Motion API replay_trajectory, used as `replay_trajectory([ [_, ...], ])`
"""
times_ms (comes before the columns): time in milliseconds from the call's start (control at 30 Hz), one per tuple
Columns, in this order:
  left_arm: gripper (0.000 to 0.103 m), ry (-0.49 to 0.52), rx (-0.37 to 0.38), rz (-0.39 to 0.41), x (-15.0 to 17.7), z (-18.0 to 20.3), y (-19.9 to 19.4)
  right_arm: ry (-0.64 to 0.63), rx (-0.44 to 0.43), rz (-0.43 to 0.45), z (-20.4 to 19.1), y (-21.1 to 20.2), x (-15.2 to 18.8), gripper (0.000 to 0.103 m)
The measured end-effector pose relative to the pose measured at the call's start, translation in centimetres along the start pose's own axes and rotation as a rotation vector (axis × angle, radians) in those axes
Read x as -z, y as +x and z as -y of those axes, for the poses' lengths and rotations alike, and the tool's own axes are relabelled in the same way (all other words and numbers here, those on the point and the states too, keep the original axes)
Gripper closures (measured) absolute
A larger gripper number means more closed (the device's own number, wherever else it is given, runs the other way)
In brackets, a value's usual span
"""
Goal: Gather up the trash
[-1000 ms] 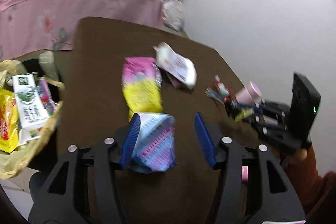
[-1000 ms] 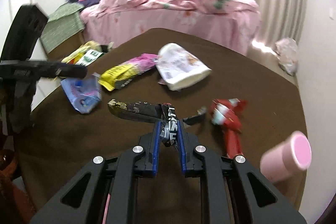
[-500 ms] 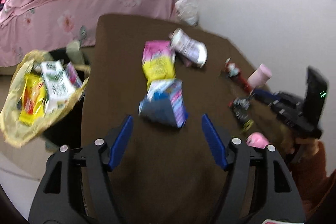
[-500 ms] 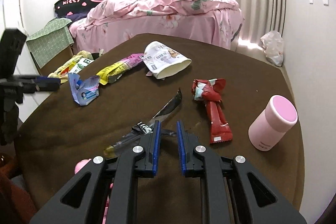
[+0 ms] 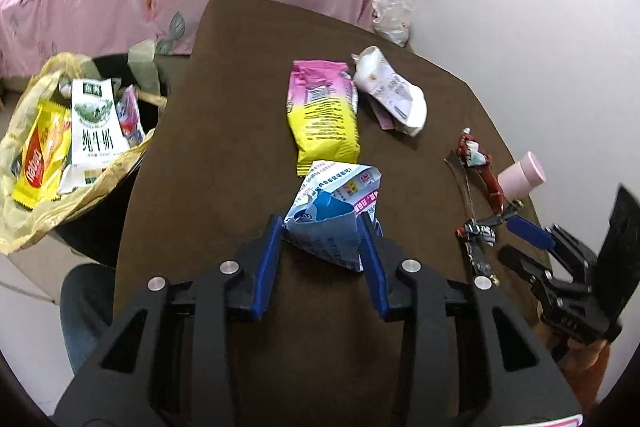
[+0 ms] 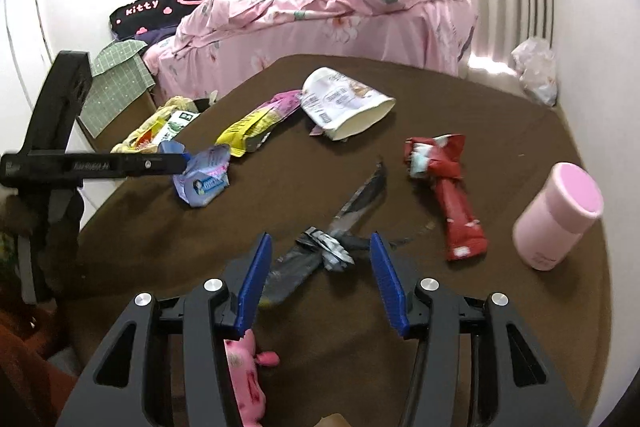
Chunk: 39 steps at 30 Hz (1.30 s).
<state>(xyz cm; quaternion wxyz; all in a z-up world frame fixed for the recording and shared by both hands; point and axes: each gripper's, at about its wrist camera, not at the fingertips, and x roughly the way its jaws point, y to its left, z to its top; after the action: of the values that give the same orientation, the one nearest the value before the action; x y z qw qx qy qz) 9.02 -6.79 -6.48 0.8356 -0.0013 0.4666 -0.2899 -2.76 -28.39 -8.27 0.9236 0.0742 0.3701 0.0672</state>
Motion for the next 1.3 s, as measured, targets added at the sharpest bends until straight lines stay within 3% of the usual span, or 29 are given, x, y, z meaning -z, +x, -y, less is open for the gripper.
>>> replay_trajectory([
  [167,0.068,0.030,-0.013,0.056,-0.1,0.4,-1.3,-0.061,0.122,-0.114,-0.6,3.1,-0.3,0.055],
  [200,0.071,0.035,-0.010,0.068,-0.2,0.5,-1.6,-0.063,0.119,-0.113,-0.6,3.0,-0.1,0.067],
  [233,0.091,0.041,-0.004,0.080,-0.2,0.4,-2.0,-0.070,0.116,-0.105,-0.6,2.7,0.1,0.077],
  [267,0.093,0.048,0.001,0.085,-0.2,0.5,-2.3,-0.071,0.107,-0.100,-0.7,2.4,0.2,0.080],
  [367,0.093,0.048,0.015,0.111,-0.3,0.4,-3.2,-0.050,0.076,-0.065,-0.5,1.0,0.1,0.086],
  [667,0.096,0.000,-0.005,0.178,-0.1,-1.2,-5.9,-0.073,0.084,0.060,-2.1,-3.0,-2.5,0.086],
  [700,0.090,-0.013,-0.003,0.192,0.1,-1.4,-6.5,-0.078,0.088,0.072,-2.3,-3.4,-2.5,0.086],
  [733,0.069,-0.017,-0.001,0.197,0.3,-1.5,-6.8,-0.079,0.089,0.075,-2.3,-3.5,-2.6,0.086],
  [800,0.053,0.018,-0.012,0.186,0.8,-0.8,-6.8,-0.073,0.084,0.076,-2.4,-3.7,-2.5,0.086],
  [933,0.053,0.113,-0.090,0.134,1.0,1.3,-4.4,-0.072,0.081,0.067,-2.6,-3.5,-2.2,0.086],
  [967,0.054,0.125,-0.121,0.115,0.8,1.6,-3.3,-0.075,0.083,0.067,-2.8,-3.5,-2.2,0.086],
  [1000,0.066,0.128,-0.153,0.096,0.5,1.7,-2.2,-0.083,0.086,0.065,-3.0,-3.4,-2.2,0.086],
  [1033,0.091,0.129,-0.169,0.084,0.3,1.6,-1.4,-0.090,0.089,0.065,-3.2,-3.5,-2.3,0.086],
  [1067,0.101,0.125,-0.176,0.067,0.1,1.4,-0.6,-0.096,0.093,0.067,-3.4,-3.6,-2.4,0.086],
  [1167,0.101,0.096,-0.140,0.088,0.1,0.8,-1.4,-0.117,0.093,0.087,-3.9,-4.4,-2.7,0.086],
  [1300,0.101,0.102,-0.141,0.177,0.1,0.5,-4.5,-0.110,0.071,0.114,-4.4,-5.1,-3.6,0.086],
])
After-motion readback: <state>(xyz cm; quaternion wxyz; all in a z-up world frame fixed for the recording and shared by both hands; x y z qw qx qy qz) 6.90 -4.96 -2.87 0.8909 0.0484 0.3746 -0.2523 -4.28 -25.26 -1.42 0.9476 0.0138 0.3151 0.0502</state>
